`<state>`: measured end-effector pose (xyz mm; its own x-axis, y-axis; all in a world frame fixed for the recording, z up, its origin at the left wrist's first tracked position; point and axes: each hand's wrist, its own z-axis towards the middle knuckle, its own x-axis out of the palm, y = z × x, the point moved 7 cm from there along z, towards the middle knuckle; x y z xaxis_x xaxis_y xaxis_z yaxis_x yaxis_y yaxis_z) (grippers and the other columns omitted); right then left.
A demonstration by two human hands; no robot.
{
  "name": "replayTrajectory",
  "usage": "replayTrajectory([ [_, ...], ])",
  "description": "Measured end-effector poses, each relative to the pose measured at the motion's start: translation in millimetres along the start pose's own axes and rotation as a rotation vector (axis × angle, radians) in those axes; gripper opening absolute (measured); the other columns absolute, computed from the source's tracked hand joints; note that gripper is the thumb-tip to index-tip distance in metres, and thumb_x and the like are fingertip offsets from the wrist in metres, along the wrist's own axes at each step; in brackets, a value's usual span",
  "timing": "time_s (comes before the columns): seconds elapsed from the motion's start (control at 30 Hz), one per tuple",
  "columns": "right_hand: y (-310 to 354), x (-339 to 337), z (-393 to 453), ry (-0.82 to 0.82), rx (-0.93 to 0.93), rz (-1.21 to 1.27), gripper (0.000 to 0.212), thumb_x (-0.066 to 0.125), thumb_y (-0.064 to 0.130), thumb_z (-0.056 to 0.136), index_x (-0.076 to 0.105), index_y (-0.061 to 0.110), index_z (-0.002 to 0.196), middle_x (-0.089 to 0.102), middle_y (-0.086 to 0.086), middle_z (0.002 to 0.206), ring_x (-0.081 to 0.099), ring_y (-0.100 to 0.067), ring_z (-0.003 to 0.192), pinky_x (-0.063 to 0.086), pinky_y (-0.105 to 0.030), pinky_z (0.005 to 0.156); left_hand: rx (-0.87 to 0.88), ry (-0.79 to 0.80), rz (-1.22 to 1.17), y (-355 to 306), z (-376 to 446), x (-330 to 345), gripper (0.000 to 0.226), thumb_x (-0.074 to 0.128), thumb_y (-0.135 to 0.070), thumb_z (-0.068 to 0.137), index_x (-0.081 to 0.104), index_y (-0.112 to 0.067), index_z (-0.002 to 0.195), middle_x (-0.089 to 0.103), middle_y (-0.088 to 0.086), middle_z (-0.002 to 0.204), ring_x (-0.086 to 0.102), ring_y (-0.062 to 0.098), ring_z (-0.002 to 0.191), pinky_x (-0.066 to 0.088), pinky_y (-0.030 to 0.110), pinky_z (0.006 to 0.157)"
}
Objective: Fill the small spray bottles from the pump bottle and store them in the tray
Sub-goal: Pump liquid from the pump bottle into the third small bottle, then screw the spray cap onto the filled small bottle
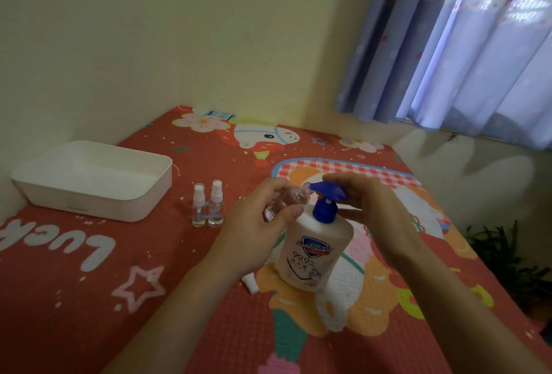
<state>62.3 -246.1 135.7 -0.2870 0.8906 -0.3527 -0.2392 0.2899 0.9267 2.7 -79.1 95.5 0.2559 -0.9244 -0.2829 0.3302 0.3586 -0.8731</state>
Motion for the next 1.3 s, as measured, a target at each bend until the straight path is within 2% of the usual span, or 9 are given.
replayTrajectory([
  [0.07,-11,4,-12,0.130,-0.063,-0.044,0.029,0.049,0.025,0.091,0.062,0.039,0.113,0.067,0.020,0.111,0.063,0.002,0.104,0.055,-0.024,0.083,-0.005,-0.009,0.005,2,0,-1,0.025,0.064,-0.035,0.094,0.057,-0.040,0.117,0.064,-0.026,0.116,0.058,-0.004,0.115,0.050,0.039,0.098],
  [0.13,-24,13,-22,0.227,-0.080,-0.193,0.042,0.062,0.033,0.085,0.050,0.045,0.122,0.063,0.025,0.114,0.062,0.003,0.103,0.056,-0.023,0.081,-0.017,-0.017,0.007,4,-1,-1,0.027,0.064,-0.035,0.093,0.057,-0.038,0.119,0.064,-0.025,0.117,0.058,-0.003,0.115,0.050,0.040,0.098],
  [0.23,-36,16,-23,0.182,-0.087,-0.359,0.061,0.075,0.046,0.072,0.044,0.044,0.125,0.063,0.021,0.112,0.066,-0.003,0.097,0.059,-0.031,0.078,-0.024,-0.032,-0.012,7,-2,-2,0.025,0.063,-0.035,0.094,0.056,-0.042,0.117,0.066,-0.024,0.116,0.060,-0.004,0.114,0.052,0.040,0.097],
  [0.5,-37,9,-14,0.125,-0.143,-0.440,0.062,0.075,0.043,0.073,0.045,0.037,0.127,0.064,0.015,0.113,0.066,-0.005,0.094,0.060,-0.032,0.076,-0.048,-0.063,-0.073,11,-5,-3,0.032,0.056,-0.050,0.090,0.052,-0.034,0.117,0.071,-0.018,0.108,0.068,0.001,0.101,0.055,0.041,0.091],
  [0.67,-41,-3,0,0.089,-0.089,-0.459,0.063,0.075,0.040,0.074,0.045,0.035,0.128,0.063,0.012,0.114,0.065,-0.010,0.098,0.058,-0.034,0.079,-0.051,-0.074,-0.129,15,-8,-4,0.025,0.051,-0.047,0.093,0.050,-0.032,0.113,0.071,-0.010,0.110,0.072,0.006,0.095,0.054,0.033,0.084],
  [0.8,-46,-11,13,0.054,-0.034,-0.446,0.063,0.075,0.037,0.075,0.044,0.030,0.130,0.062,0.007,0.118,0.064,-0.017,0.103,0.057,-0.042,0.084,-0.058,-0.095,-0.149,17,-10,-8,0.032,0.050,-0.048,0.092,0.049,-0.026,0.115,0.071,-0.011,0.109,0.073,0.008,0.095,0.056,0.039,0.086],
  [1.03,-53,-11,15,0.014,-0.005,-0.457,0.069,0.070,0.041,0.078,0.035,0.030,0.137,0.058,0.007,0.124,0.062,-0.018,0.109,0.057,-0.035,0.081,-0.068,-0.117,-0.128,22,-11,-14,0.031,0.053,-0.047,0.094,0.049,-0.025,0.114,0.071,-0.007,0.105,0.073,0.008,0.096,0.055,0.045,0.091],
  [1.17,-52,-21,-5,-0.278,-0.088,-0.574,0.079,0.064,0.057,0.076,0.033,0.025,0.141,0.044,0.006,0.135,0.051,-0.014,0.117,0.053,-0.036,0.089,-0.084,-0.139,-0.073,30,-13,-20,0.040,0.054,-0.067,0.087,0.050,-0.036,0.112,0.073,-0.008,0.103,0.070,0.012,0.100,0.053,0.049,0.093],
  [1.3,-41,-13,-40,-0.596,-0.294,-0.670,0.052,0.055,0.052,0.084,0.055,0.013,0.119,0.052,0.000,0.112,0.053,-0.016,0.100,0.053,-0.034,0.079,-0.094,-0.172,-0.048,33,-18,-29,0.028,0.057,-0.058,0.089,0.050,-0.039,0.109,0.072,-0.014,0.110,0.068,0.005,0.102,0.054,0.048,0.092],
])
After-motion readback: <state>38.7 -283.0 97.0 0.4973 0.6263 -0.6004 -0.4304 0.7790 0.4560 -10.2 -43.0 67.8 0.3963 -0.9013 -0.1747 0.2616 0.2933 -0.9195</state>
